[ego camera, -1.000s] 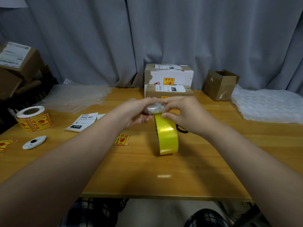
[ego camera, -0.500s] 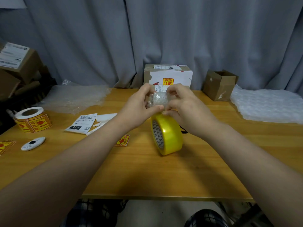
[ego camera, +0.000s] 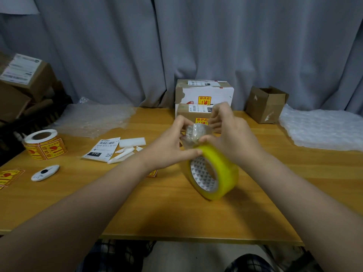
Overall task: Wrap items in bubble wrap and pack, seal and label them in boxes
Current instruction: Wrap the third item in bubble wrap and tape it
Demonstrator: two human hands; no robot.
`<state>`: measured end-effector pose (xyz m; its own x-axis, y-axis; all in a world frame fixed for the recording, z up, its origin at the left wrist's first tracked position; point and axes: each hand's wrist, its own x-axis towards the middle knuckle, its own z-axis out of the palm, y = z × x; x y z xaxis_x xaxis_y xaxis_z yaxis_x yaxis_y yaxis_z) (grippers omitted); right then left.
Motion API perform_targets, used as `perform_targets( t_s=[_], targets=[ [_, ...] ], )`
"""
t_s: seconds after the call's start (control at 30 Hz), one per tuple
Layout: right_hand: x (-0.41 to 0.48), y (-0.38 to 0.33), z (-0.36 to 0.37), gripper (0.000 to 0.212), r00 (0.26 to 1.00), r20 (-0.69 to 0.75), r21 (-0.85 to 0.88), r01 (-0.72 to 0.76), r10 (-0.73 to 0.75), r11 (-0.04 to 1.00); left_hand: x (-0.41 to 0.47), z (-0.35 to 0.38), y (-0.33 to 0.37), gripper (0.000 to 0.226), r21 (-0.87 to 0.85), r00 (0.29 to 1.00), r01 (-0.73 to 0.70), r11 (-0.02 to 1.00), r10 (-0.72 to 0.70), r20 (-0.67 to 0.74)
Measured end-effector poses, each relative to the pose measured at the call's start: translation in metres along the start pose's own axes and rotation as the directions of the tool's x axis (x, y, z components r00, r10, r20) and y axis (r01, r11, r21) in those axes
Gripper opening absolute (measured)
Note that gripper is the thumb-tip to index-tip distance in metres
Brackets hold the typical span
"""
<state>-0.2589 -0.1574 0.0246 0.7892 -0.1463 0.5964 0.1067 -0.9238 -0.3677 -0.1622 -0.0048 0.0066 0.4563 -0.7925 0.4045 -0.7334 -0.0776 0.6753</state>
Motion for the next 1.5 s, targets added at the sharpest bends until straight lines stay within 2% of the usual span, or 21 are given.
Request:
perform_targets(
  t_s=[0.03,0.13,0.23,0.3,0.37,0.47,0.53,0.6,0.63,0.7,0.73,0.87,0.93,1.07,1.17,1.27,1.33,1.4,1.5],
  targets=[
    [0.003,0.001,-0.001,0.051,0.999,0.037,-0.004,-0.018,0.019,1.000,-0.001,0.002,-0.002,0.049,-0.008,1.000,0.003,1.000,-0.003,-0.029],
    [0.008,0.006,-0.001,0.047,0.996,0.088,-0.034,0.020,-0.017,0.999,0.001,0.004,-0.002,0.036,-0.132,0.994,0.008,0.991,-0.022,-0.104],
    [0.008,0.018,0.001,0.057,0.977,0.212,-0.003,0.023,-0.022,1.000,0.005,0.002,0.002,0.032,-0.189,0.996,-0.008,0.982,-0.008,-0.086],
    [0.007,0.024,0.003,0.048,0.962,0.272,0.112,-0.018,-0.013,0.994,0.006,0.003,0.003,0.027,-0.207,0.998,0.004,0.978,-0.017,-0.062],
    [0.007,0.025,0.006,0.035,0.962,0.271,0.209,-0.094,0.034,0.973,0.008,0.007,0.004,0.028,-0.241,0.994,0.051,0.969,-0.074,-0.085],
    [0.008,0.025,0.011,0.022,0.977,0.181,0.175,-0.148,0.116,0.973,0.010,0.015,0.011,0.049,-0.219,0.925,0.294,0.930,-0.335,-0.182],
    [0.008,0.025,0.013,0.017,0.977,0.142,0.198,-0.184,0.158,0.963,0.008,0.016,0.015,0.064,-0.186,0.845,0.520,0.834,-0.534,-0.032],
    [0.008,0.024,0.015,0.013,0.976,0.123,0.244,-0.204,0.179,0.948,0.002,0.019,0.019,0.059,-0.223,0.781,0.624,0.749,-0.601,0.169],
    [0.009,0.023,0.016,0.013,0.976,0.115,0.270,-0.208,0.183,0.940,0.001,0.022,0.019,0.053,-0.282,0.783,0.622,0.731,-0.593,0.191],
    [0.009,0.020,0.015,0.016,0.971,0.079,0.357,-0.240,0.227,0.903,0.002,0.024,0.019,0.044,-0.388,0.808,0.577,0.719,-0.572,0.140],
    [0.010,0.017,0.014,0.019,0.963,0.053,0.423,-0.261,0.264,0.868,0.003,0.025,0.018,0.041,-0.386,0.825,0.547,0.742,-0.557,0.098],
    [0.015,0.008,0.008,0.028,0.938,0.044,0.558,-0.309,0.344,0.770,0.006,0.023,0.014,0.040,-0.166,0.892,0.441,0.882,-0.452,-0.027],
    [0.019,0.007,0.005,0.029,0.895,0.099,0.653,-0.388,0.435,0.650,0.009,0.022,0.013,0.044,-0.115,0.926,0.372,0.921,-0.377,-0.030],
    [0.021,0.006,0.003,0.026,0.806,0.224,0.733,-0.510,0.547,0.450,0.015,0.023,0.007,0.052,0.058,0.947,0.320,0.946,-0.319,-0.022],
    [0.021,0.003,0.005,0.019,0.735,0.259,0.801,-0.526,0.626,0.286,0.017,0.024,0.001,0.056,0.199,0.966,0.256,0.946,-0.244,-0.081],
    [0.024,-0.001,0.007,0.013,0.675,0.287,0.835,-0.524,0.680,0.169,0.019,0.022,-0.002,0.062,0.230,0.971,0.227,0.946,-0.202,-0.130],
    [0.025,-0.002,0.009,0.015,0.637,0.321,0.824,-0.552,0.701,0.124,0.019,0.023,-0.001,0.064,0.204,0.977,0.163,0.965,-0.130,-0.167],
    [0.026,0.000,0.012,0.019,0.630,0.356,0.801,-0.586,0.690,0.121,0.018,0.023,0.002,0.073,0.178,0.976,0.102,0.979,-0.065,-0.207],
    [0.024,0.002,0.012,0.019,0.683,0.393,0.744,-0.629,0.615,0.224,0.016,0.021,0.004,0.083,0.272,0.977,0.086,0.958,-0.028,-0.211]
  ],
)
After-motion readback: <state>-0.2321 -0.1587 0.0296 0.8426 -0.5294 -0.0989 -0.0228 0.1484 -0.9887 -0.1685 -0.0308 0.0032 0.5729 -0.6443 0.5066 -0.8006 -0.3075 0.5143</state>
